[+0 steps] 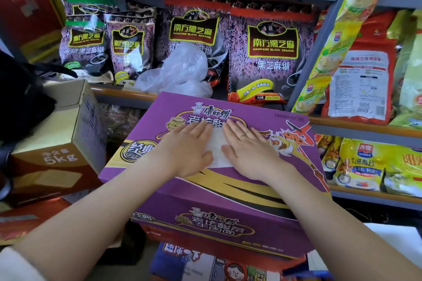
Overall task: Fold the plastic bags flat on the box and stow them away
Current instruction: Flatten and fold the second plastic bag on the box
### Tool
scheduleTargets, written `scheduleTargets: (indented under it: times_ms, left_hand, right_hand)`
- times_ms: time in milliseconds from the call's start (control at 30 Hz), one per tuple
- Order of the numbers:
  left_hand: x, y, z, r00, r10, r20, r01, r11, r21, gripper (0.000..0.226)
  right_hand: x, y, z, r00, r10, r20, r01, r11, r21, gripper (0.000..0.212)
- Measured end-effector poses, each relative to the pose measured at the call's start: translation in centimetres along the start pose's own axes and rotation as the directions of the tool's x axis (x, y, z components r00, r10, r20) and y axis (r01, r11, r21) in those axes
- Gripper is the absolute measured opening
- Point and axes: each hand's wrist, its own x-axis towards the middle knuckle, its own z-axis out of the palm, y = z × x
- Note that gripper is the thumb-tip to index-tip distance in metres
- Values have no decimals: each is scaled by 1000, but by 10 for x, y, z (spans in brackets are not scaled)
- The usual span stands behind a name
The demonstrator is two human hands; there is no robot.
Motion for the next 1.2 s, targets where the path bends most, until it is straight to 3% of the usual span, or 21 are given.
scheduleTargets:
  times_ms: [100, 267, 333, 400, 500, 600, 700, 767, 933, 1000, 1033, 1100, 1200]
  left_hand:
    - [7, 11, 10, 992, 92, -88, -95, 995, -37, 80]
    - [-6, -6, 26, 995, -27, -93, 14, 991, -137, 94]
    - [-14, -10, 27, 997, -36, -74, 24, 987, -157, 96]
    - [-24, -11, 27, 999, -18, -49, 10, 987, -158, 104]
    - [-44, -4, 28, 997, 11, -74, -21, 991, -133, 116]
    - [-65, 8, 34, 975, 79, -208, -116, 978, -173, 100]
    - [-82, 18, 47, 936, 166, -312, -211, 970, -118, 64]
    - [-89, 28, 51, 903, 195, -383, -265, 954, -139, 41]
    - [-104, 55, 47, 794, 240, -559, -394, 903, -172, 24]
    - [-116, 71, 54, 787, 182, -590, -389, 889, -243, 16]
    - [-123, 80, 57, 794, 125, -596, -370, 877, -308, 23]
    - [-134, 95, 68, 817, 56, -574, -324, 868, -376, 49]
    - [-151, 116, 85, 896, 93, -434, -309, 833, -459, 37]
  right_hand:
    - [1, 2, 1, 1000, -11, -30, 11, 1000, -2, 56]
    - [1, 6, 4, 998, -34, -56, 33, 999, -14, 57]
    - [-1, 7, 0, 988, -113, -109, 109, 993, -43, 58]
    - [-5, 7, -4, 972, -222, -74, 219, 975, -45, 57]
    - [-17, 8, -7, 965, -262, 23, 262, 965, 4, 52]
    - [-42, 8, -3, 961, -272, 59, 275, 960, -54, 65]
    - [-80, 14, 7, 952, -300, 59, 304, 948, -94, 95]
    - [-105, 20, 15, 955, -298, -11, 297, 953, -68, 93]
    - [-152, 27, 19, 958, -227, -176, 269, 924, 273, 39]
    - [-172, 32, 23, 962, -130, -238, 230, 858, 459, 20]
    - [-183, 30, 24, 960, -43, -276, 193, 816, 544, 12]
    - [-202, 24, 30, 925, 140, -352, 157, 705, 692, 5]
    - [-226, 25, 45, 872, 293, -392, 198, 521, 830, 20]
